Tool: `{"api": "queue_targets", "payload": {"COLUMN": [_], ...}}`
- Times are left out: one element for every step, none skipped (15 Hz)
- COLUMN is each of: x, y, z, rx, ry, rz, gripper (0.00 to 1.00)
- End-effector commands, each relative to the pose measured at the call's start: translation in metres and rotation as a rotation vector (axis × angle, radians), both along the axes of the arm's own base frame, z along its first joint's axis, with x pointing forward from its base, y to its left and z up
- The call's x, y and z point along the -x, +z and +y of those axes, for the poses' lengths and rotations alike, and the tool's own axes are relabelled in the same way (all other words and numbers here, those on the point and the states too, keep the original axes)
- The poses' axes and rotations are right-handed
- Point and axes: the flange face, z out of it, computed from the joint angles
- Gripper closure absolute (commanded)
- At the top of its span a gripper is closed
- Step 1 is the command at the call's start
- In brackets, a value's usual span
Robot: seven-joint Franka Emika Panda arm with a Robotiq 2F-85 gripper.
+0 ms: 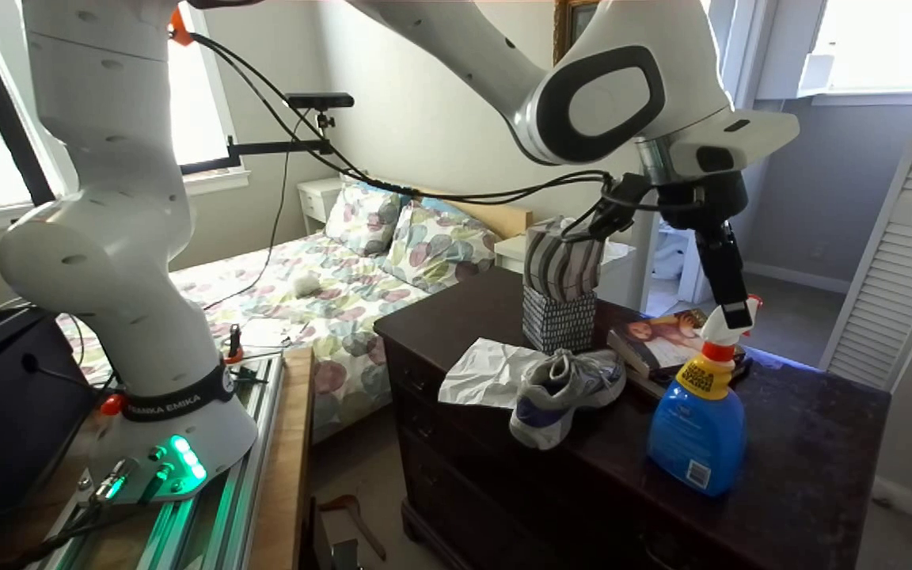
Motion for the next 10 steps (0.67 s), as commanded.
{"api": "queue_targets", "payload": {"x": [0.001,0.002,0.003,0.004,0.004,0.005,0.006,0.006,0.006,0.007], "y": [0.006,0.010,0.015,0.020,0.024,0.028,0.030,0.032,0.032,0.032], "z": [0.003,0.005,0.007,0.009,0.011,0.012,0.013,0.013,0.012,0.012], "rx": [-0.007,-0.019,-0.033,-0.046,-0.058,-0.074,-0.083,-0.094,-0.102,-0.114], "ry": [-0.170,-0.209,-0.246,-0.277,-0.311,-0.346,-0.379,-0.419,-0.457,-0.490], "rz": [-0.009,-0.012,-0.023,-0.029,-0.037,-0.037,-0.036,-0.028,-0.018,-0.006], "gripper": [0.00,0.00,0.00,0.00,0.00,0.00,0.00,0.00,0.00,0.00]}}
